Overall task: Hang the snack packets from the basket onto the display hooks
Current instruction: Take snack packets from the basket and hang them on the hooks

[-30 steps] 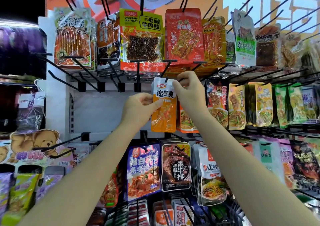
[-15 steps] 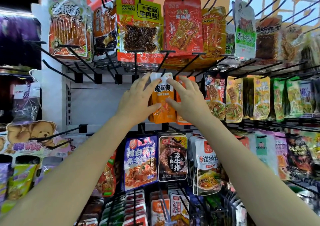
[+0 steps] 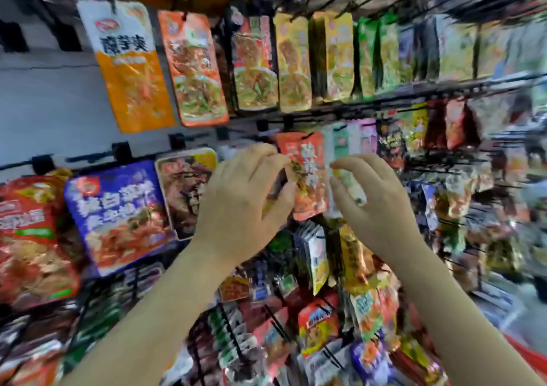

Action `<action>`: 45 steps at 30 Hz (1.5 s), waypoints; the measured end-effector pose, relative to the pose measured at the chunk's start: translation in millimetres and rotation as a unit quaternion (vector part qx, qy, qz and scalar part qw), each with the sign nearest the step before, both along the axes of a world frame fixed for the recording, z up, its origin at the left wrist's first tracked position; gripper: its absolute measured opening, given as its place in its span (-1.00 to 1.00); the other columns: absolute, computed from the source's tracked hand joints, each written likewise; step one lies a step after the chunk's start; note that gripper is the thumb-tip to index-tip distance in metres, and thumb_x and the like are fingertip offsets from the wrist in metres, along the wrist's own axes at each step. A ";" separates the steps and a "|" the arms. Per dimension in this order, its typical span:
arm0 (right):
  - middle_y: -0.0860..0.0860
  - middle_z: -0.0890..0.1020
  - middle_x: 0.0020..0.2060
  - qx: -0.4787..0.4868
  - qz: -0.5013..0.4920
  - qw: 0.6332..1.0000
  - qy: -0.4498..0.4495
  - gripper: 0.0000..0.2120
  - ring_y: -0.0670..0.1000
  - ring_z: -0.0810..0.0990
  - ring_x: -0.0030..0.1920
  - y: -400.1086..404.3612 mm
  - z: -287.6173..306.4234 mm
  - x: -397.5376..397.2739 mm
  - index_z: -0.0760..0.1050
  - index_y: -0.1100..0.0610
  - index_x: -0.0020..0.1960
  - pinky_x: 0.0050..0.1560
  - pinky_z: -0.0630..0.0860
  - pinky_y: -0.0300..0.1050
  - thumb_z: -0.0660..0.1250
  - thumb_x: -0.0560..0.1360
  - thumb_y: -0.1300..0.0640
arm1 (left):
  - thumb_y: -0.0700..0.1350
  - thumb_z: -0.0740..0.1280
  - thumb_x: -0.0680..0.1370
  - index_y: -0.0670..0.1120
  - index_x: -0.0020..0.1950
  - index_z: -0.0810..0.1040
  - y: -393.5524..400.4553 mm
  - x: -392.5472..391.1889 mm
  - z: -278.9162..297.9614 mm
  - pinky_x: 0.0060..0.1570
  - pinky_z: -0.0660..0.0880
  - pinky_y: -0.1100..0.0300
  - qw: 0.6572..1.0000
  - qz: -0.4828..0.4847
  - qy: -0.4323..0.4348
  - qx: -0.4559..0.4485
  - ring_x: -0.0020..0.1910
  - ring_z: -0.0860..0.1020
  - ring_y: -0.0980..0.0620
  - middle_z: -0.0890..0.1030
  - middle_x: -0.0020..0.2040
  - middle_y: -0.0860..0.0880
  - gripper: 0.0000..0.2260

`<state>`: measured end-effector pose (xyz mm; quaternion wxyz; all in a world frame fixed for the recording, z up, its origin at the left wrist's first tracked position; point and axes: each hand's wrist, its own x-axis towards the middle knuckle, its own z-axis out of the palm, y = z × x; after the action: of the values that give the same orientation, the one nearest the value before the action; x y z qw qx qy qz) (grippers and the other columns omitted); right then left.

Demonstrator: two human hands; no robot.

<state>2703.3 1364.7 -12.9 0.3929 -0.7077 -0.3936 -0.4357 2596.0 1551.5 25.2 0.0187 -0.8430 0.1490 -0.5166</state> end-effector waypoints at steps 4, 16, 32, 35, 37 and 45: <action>0.08 0.54 -0.08 -0.039 -0.103 0.983 0.149 -0.71 0.13 0.53 -0.07 -86.6 -111.3 25.5 0.56 0.23 0.11 -0.07 0.43 -0.02 0.22 0.59 0.04 | 0.03 0.21 0.64 -0.19 0.27 0.59 -58.3 59.0 -103.3 0.10 0.53 -0.09 0.982 -0.065 0.176 -0.029 0.15 0.58 -0.18 0.60 0.21 -0.16 -0.63; 0.25 0.63 0.10 -0.074 -0.281 0.756 0.586 -0.68 0.27 0.57 0.16 -265.2 -404.8 37.1 0.57 0.26 0.21 0.13 0.46 0.11 0.39 0.56 0.08 | 0.16 0.10 0.58 -0.13 0.48 0.44 -206.7 150.2 -372.1 0.27 0.50 -0.16 0.816 -0.114 0.566 -0.022 0.38 0.49 -0.19 0.49 0.42 -0.14 -0.43; 0.13 0.41 0.43 -0.036 -0.368 0.585 0.722 -0.24 0.21 0.28 0.45 -253.0 -504.2 80.0 0.30 0.17 0.46 0.43 0.20 0.20 0.36 0.49 -0.31 | 0.17 0.18 0.66 0.11 0.65 0.03 -239.9 148.9 -421.9 0.17 0.49 0.06 0.754 -0.022 0.654 -0.063 0.54 0.28 0.05 0.18 0.63 0.07 -0.39; 0.06 0.41 0.44 -0.027 -0.307 0.617 0.724 -0.29 0.19 0.27 0.48 -248.9 -506.6 81.7 0.30 0.06 0.50 0.46 0.21 0.22 0.46 0.48 -0.18 | 0.17 0.18 0.65 0.05 0.62 0.16 -244.6 156.6 -421.0 0.22 0.47 0.03 0.756 -0.015 0.651 -0.065 0.51 0.32 0.04 0.28 0.59 0.05 -0.44; 0.04 0.47 0.40 0.029 -0.296 0.633 0.715 -0.32 0.17 0.33 0.44 -253.9 -507.1 78.2 0.34 0.02 0.48 0.42 0.29 0.25 0.51 0.46 -0.11 | 0.16 0.19 0.65 0.01 0.61 0.20 -247.6 159.3 -419.6 0.17 0.49 0.02 0.755 -0.021 0.652 -0.066 0.48 0.38 0.01 0.33 0.56 0.03 -0.45; 0.09 0.61 -0.02 -0.083 -0.428 0.528 0.729 -0.34 0.15 0.61 -0.03 -257.6 -492.3 50.7 0.44 0.23 0.24 -0.25 0.48 -0.03 0.24 0.53 -0.37 | 0.12 0.19 0.66 -0.02 0.58 0.24 -249.0 158.0 -419.3 0.04 0.52 0.03 0.754 -0.017 0.652 -0.079 0.37 0.49 -0.04 0.39 0.51 -0.02 -0.48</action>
<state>2753.9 1107.1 -505.2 0.2492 -0.8923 0.3449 0.1506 2754.0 1302.4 -394.2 -0.1584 -0.9714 0.0980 0.1475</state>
